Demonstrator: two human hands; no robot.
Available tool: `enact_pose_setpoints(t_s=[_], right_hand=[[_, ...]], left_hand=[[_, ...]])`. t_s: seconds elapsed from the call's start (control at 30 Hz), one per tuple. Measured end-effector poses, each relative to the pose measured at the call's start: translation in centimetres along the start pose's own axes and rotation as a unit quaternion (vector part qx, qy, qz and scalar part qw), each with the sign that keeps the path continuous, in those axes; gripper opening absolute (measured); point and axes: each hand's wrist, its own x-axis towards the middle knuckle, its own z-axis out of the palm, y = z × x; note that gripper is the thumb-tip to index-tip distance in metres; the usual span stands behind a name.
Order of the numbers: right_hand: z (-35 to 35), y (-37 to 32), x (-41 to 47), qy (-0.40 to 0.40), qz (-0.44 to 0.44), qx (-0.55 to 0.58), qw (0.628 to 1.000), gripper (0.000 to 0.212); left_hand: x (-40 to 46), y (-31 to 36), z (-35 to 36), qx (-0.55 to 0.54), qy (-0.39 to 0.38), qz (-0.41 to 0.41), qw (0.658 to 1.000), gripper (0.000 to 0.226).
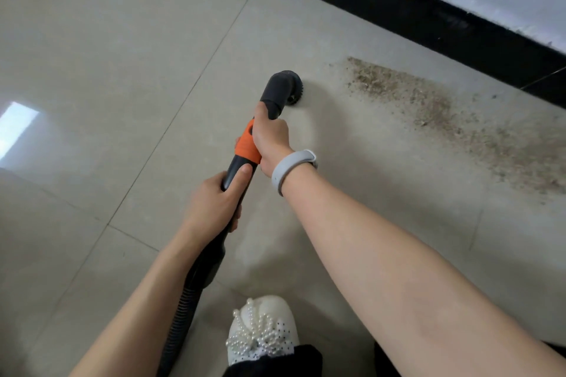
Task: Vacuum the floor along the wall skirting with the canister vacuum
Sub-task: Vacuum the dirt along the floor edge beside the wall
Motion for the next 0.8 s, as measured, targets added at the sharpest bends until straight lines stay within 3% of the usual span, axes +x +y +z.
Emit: enact_pose_setpoints(t_s=[0.3, 0.57, 0.8], right_hand=[[-5.1, 2.1, -3.1, 0.065, 0.031, 0.09, 0.993, 0.031], [-0.6, 6.4, -6.2, -0.002, 0.024, 0.048, 0.999, 0.039], [-5.9, 7.3, -6.1, 0.159, 0.036, 0.083, 0.983, 0.037]], left_hand=[[-1.8, -0.8, 1.4, 0.029, -0.08, -0.003, 0.996, 0.037], [-4.9, -5.8, -1.2, 0.025, -0.016, -0.049, 0.998, 0.036], [-4.4, -4.5, 1.5, 0.08, -0.125, -0.016, 0.989, 0.039]])
